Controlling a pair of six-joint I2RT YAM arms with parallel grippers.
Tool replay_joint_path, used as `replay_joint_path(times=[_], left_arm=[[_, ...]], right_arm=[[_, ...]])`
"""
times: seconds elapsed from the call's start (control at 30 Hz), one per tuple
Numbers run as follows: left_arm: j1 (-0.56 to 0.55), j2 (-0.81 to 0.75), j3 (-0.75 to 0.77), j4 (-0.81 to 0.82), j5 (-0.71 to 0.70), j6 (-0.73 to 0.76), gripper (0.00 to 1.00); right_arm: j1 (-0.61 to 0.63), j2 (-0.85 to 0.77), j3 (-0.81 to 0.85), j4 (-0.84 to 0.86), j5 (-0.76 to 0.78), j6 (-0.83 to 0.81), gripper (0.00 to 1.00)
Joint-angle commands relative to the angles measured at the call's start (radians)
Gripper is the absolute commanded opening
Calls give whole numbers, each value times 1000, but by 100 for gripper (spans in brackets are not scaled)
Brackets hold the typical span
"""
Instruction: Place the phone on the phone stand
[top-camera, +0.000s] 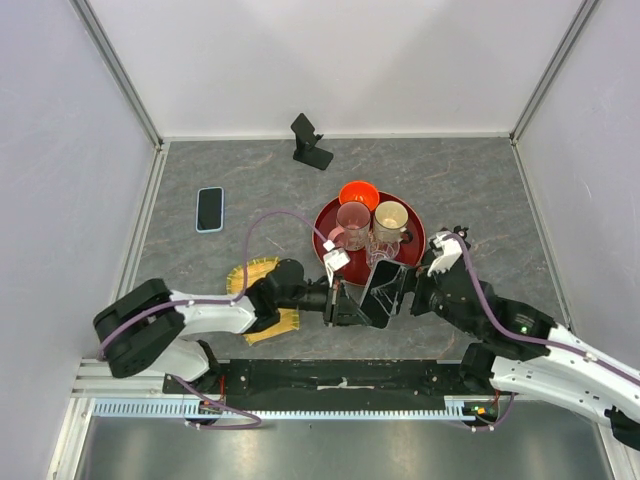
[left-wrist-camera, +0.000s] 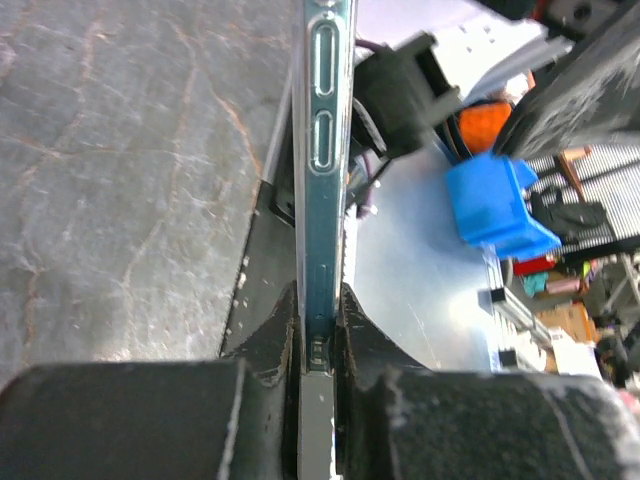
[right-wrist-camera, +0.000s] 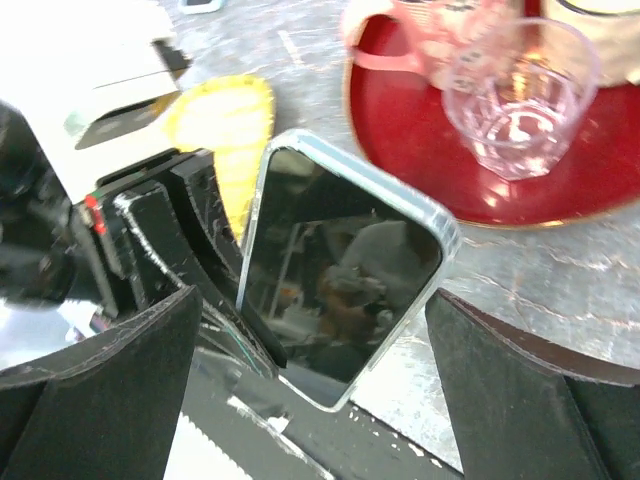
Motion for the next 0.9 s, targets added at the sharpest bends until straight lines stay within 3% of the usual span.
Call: replay_joint_path(times=[0.0, 0.17, 0.37, 0.47, 0.57, 0.8, 0.87], left_arm=[[-1, -155, -20, -20, 181, 145, 2], [-1, -262, -20, -140, 288, 242, 2], [1, -314, 8, -200, 374, 287, 2], [1, -325, 23, -225, 381, 302, 2], [-2, -324, 45, -231, 393, 308, 2], [-1, -354, 54, -263, 390, 334, 2], [-1, -359, 57, -266, 388, 342, 2]], right_arm=[[3, -17, 128, -22, -303, -231, 98], [3, -16, 234, -108, -452, -294, 98], [3, -2, 323, -156, -560, -369, 89], [3, 21, 337, -165, -643, -397, 83], [3, 45, 347, -156, -670, -403, 60], [5, 110, 366, -147, -721, -402, 58], [3, 124, 358, -144, -750, -405, 53]])
